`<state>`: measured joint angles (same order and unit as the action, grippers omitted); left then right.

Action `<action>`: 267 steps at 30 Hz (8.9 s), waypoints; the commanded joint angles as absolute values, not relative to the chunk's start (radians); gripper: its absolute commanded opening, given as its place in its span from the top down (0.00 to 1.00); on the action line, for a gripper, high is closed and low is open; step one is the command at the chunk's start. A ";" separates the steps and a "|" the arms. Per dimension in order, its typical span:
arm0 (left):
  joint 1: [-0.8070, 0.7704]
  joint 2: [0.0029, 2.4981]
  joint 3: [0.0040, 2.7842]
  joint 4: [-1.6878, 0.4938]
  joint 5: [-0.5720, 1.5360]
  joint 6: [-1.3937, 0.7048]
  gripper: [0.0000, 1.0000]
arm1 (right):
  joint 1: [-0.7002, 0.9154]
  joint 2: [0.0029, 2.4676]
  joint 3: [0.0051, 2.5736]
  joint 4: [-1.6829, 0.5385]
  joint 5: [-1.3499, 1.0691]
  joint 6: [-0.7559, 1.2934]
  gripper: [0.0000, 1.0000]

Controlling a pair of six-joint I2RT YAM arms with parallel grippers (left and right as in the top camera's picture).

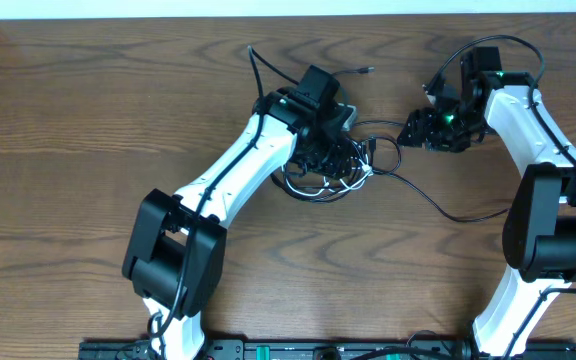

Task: Untangle cables

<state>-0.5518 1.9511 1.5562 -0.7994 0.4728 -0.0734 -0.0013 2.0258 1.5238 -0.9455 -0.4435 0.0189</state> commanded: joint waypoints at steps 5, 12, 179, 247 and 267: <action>-0.569 2.012 1.548 -0.761 0.479 -0.057 0.57 | -0.002 1.998 1.541 -0.948 -0.435 0.028 0.33; -0.605 2.087 1.548 -0.701 0.479 -0.064 0.57 | -0.006 1.998 1.541 -0.951 -0.434 0.028 0.32; -0.324 1.642 1.640 -0.829 0.410 -0.261 0.47 | 0.021 1.885 1.798 -1.145 -0.170 0.198 0.62; -0.557 1.750 1.640 -0.474 0.507 -0.137 0.93 | -0.096 1.885 1.692 -1.084 -0.586 -0.014 0.31; -0.515 1.708 1.648 -0.413 0.595 -0.197 0.93 | 0.066 1.921 1.684 -1.013 -0.794 -0.033 0.31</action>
<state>-0.5278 1.7226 1.6310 -0.4194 0.5755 -0.1841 0.0429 1.8923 1.6978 -1.0183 -0.8089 -0.0586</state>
